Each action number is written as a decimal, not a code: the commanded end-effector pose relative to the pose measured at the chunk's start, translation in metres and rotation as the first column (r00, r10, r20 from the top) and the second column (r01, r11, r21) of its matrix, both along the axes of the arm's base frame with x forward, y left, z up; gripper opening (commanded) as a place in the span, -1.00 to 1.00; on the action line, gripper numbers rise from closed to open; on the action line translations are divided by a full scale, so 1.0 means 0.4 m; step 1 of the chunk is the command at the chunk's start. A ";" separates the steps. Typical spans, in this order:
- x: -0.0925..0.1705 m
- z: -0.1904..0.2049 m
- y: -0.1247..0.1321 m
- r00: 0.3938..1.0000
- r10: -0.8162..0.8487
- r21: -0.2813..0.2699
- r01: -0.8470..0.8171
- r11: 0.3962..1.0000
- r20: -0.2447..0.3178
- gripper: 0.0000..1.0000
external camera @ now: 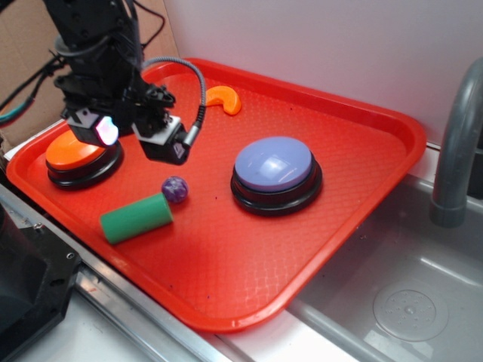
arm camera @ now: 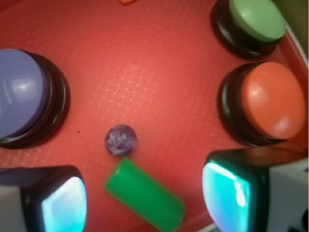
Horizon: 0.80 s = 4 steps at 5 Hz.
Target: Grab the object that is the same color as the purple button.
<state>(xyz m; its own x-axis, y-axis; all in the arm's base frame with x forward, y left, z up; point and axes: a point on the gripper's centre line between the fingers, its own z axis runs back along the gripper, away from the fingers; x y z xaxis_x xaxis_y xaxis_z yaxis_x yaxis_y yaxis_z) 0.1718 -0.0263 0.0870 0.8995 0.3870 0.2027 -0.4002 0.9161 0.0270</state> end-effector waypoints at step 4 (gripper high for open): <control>0.072 -0.171 0.011 0.999 -0.049 -0.198 0.047 0.979 -0.006 1.00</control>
